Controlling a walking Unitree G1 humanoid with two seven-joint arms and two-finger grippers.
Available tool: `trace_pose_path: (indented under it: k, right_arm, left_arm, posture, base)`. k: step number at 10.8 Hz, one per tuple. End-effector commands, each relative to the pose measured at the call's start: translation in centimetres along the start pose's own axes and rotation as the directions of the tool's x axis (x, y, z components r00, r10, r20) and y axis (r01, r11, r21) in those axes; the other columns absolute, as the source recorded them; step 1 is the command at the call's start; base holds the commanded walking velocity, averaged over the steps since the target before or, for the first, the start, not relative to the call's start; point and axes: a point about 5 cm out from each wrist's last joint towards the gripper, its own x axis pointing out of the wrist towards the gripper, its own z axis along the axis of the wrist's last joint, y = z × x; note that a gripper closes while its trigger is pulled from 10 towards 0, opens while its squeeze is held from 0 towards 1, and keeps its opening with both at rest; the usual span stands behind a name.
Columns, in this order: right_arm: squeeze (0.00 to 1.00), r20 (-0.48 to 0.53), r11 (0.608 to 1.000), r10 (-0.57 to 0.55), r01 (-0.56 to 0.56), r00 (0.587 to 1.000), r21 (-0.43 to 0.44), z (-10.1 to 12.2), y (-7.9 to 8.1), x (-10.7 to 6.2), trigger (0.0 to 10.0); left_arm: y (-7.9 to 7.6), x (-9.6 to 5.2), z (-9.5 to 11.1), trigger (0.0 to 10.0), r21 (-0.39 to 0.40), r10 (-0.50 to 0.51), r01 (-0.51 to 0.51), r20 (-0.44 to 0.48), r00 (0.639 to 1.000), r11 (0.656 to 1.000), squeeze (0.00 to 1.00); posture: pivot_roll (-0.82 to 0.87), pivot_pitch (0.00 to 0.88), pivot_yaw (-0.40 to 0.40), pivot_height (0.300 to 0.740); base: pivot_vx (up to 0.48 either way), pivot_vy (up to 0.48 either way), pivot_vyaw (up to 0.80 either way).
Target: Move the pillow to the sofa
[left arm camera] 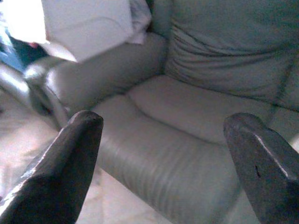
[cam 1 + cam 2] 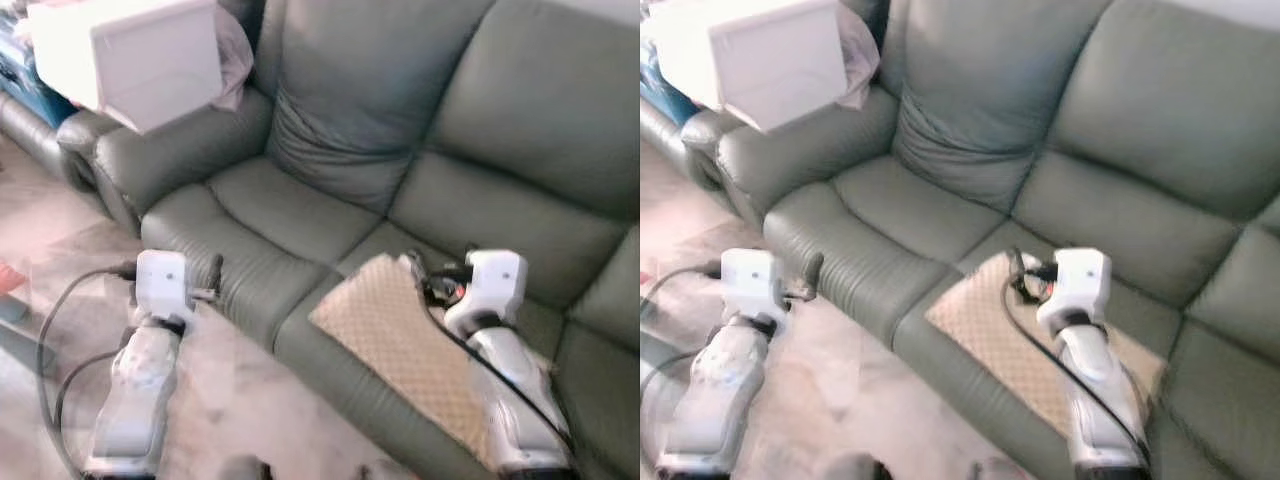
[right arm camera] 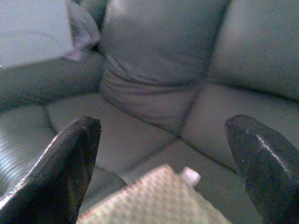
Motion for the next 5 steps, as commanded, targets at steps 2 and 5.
trace_pose_path:
  k: [2,5]
  right_arm:
    - [0.00,0.013,1.000,0.006,-0.005,1.000,-0.010,0.30,0.33,0.31,10.0]
    - [0.00,0.013,1.000,0.011,-0.011,1.000,-0.010,0.29,0.40,0.36,10.0]
  left_arm:
    - [0.74,0.00,0.13,10.0,0.012,0.012,-0.012,-0.002,1.000,1.000,0.00]
    - [0.75,-0.02,0.09,10.0,0.017,0.014,-0.014,-0.003,1.000,1.000,0.00]
  posture:
    - [-0.02,0.000,-0.025,0.740]
    - [-0.01,0.000,-0.025,0.740]
  base:
    - [0.000,0.480,0.00]
    - [0.000,0.480,0.00]
